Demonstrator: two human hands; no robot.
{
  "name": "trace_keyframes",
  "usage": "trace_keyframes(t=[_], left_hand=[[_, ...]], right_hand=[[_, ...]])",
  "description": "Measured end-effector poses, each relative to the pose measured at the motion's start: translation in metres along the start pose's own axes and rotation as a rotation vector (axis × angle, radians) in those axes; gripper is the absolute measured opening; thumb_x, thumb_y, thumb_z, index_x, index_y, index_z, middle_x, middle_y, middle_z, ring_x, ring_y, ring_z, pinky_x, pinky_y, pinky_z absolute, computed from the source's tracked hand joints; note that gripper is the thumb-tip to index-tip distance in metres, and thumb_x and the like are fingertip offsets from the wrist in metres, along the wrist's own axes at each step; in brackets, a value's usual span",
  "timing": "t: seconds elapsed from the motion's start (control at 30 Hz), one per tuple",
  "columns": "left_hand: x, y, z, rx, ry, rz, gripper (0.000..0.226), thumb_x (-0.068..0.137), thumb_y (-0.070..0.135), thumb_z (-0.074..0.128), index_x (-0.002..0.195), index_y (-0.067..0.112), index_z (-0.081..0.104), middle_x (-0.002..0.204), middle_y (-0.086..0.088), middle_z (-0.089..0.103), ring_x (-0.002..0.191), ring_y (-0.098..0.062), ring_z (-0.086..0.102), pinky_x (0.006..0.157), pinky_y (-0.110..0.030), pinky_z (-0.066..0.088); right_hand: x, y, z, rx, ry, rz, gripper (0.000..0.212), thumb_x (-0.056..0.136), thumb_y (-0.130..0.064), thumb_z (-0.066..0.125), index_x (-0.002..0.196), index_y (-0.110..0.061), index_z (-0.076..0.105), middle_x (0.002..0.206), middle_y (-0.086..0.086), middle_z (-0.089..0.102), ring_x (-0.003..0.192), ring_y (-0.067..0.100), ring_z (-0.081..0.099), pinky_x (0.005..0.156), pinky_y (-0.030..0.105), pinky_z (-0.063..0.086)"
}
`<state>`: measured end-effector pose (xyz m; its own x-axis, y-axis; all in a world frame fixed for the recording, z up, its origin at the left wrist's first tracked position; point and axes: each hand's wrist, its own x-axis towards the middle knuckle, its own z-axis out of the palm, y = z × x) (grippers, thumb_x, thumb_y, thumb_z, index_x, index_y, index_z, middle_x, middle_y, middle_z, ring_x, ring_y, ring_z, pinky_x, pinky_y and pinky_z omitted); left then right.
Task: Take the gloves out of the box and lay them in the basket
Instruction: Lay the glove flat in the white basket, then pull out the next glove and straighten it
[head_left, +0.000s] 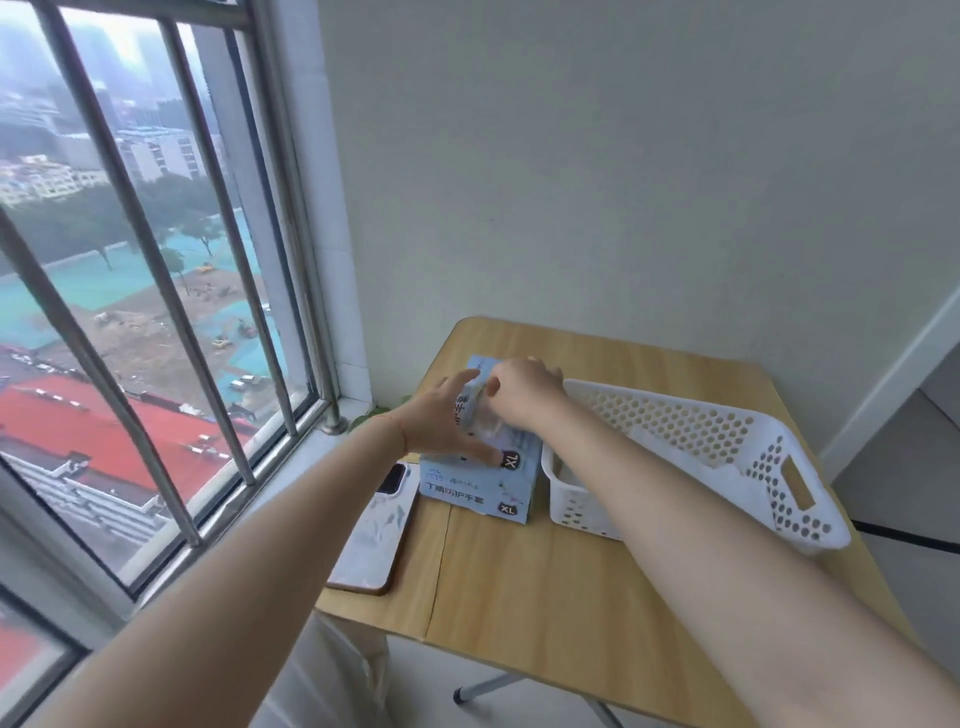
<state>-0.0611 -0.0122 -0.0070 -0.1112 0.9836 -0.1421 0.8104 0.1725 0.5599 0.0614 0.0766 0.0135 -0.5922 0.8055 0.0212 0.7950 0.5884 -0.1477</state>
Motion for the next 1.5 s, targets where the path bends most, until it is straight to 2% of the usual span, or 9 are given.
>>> trace_keyframes(t=[0.2, 0.4, 0.63, 0.8, 0.9, 1.0, 1.1, 1.27, 1.5], left_hand=[[0.005, -0.008, 0.004, 0.097, -0.003, 0.017, 0.132, 0.056, 0.067, 0.083, 0.156, 0.028, 0.007, 0.159, -0.001, 0.028, 0.141, -0.027, 0.034, 0.116, -0.047, 0.031], [0.005, -0.005, 0.002, 0.135, -0.023, -0.032, 0.136, 0.055, 0.070, 0.082, 0.156, 0.023, 0.005, 0.158, -0.003, 0.030, 0.140, -0.026, 0.037, 0.114, -0.044, 0.034], [0.002, 0.003, -0.004, 0.138, -0.046, -0.087, 0.128, 0.055, 0.066, 0.084, 0.154, 0.018, 0.018, 0.149, -0.002, 0.042, 0.131, -0.024, 0.045, 0.106, -0.041, 0.042], [0.001, 0.007, -0.004, 0.109, -0.043, -0.072, 0.126, 0.057, 0.060, 0.086, 0.154, 0.017, 0.018, 0.152, -0.003, 0.039, 0.134, -0.025, 0.042, 0.109, -0.040, 0.038], [0.001, 0.008, -0.003, 0.083, -0.026, -0.054, 0.127, 0.059, 0.058, 0.087, 0.155, 0.019, 0.013, 0.154, -0.005, 0.036, 0.137, -0.026, 0.040, 0.111, -0.042, 0.037], [0.002, 0.018, 0.003, -0.007, 0.157, 0.004, 0.108, 0.070, 0.058, 0.079, 0.153, 0.020, 0.021, 0.150, -0.008, 0.040, 0.128, -0.026, 0.047, 0.106, -0.040, 0.042], [0.005, 0.029, 0.005, -0.102, 0.403, 0.051, 0.065, 0.085, 0.038, 0.072, 0.140, 0.021, 0.042, 0.132, -0.008, 0.052, 0.111, -0.023, 0.055, 0.092, -0.033, 0.047], [0.010, 0.033, -0.002, -0.108, 0.518, 0.047, 0.012, 0.091, 0.032, 0.066, 0.099, 0.023, 0.067, 0.096, 0.001, 0.066, 0.088, -0.017, 0.062, 0.068, -0.025, 0.044], [0.010, 0.004, -0.005, -0.070, 0.457, -0.116, 0.006, 0.086, 0.022, 0.069, 0.080, 0.023, 0.070, 0.086, 0.005, 0.070, 0.082, -0.018, 0.066, 0.075, -0.035, 0.058]], right_hand=[[0.008, -0.003, 0.009, -0.092, -0.038, 0.043, 0.019, 0.087, -0.034, 0.065, 0.103, -0.025, 0.067, 0.114, -0.002, 0.063, 0.115, 0.023, 0.052, 0.096, 0.038, 0.033], [-0.005, -0.002, -0.013, 0.057, -0.076, 0.000, 0.014, 0.088, -0.018, 0.055, 0.078, -0.027, 0.056, 0.104, -0.005, 0.064, 0.104, 0.019, 0.056, 0.096, 0.037, 0.038], [-0.019, 0.018, -0.061, 0.140, -0.315, -0.059, 0.008, 0.085, -0.016, 0.067, 0.090, -0.010, 0.067, 0.088, 0.005, 0.070, 0.073, 0.015, 0.058, 0.068, 0.030, 0.047], [-0.020, 0.031, -0.077, 0.499, 0.000, 0.048, 0.005, 0.080, -0.010, 0.056, 0.078, -0.012, 0.059, 0.072, 0.003, 0.068, 0.058, 0.015, 0.062, 0.057, 0.025, 0.046], [-0.020, 0.029, -0.072, 0.564, 0.034, 0.061, 0.008, 0.080, -0.011, 0.052, 0.079, -0.015, 0.058, 0.074, 0.004, 0.068, 0.057, 0.016, 0.063, 0.055, 0.025, 0.048], [-0.023, 0.028, -0.065, 0.552, 0.014, 0.052, 0.013, 0.083, -0.012, 0.050, 0.085, -0.013, 0.063, 0.080, 0.006, 0.070, 0.062, 0.016, 0.064, 0.054, 0.025, 0.049], [-0.024, 0.027, -0.057, 0.533, -0.001, 0.041, 0.015, 0.087, -0.017, 0.053, 0.087, -0.013, 0.067, 0.084, 0.004, 0.071, 0.066, 0.016, 0.064, 0.057, 0.027, 0.050], [-0.024, 0.025, -0.058, 0.694, 0.013, 0.015, 0.016, 0.084, -0.020, 0.051, 0.076, -0.012, 0.062, 0.077, 0.002, 0.067, 0.071, 0.016, 0.059, 0.065, 0.029, 0.047], [-0.015, 0.045, -0.050, 0.695, 0.208, 0.154, 0.016, 0.083, -0.026, 0.043, 0.075, -0.015, 0.050, 0.073, 0.007, 0.051, 0.064, 0.019, 0.050, 0.061, 0.030, 0.037]])
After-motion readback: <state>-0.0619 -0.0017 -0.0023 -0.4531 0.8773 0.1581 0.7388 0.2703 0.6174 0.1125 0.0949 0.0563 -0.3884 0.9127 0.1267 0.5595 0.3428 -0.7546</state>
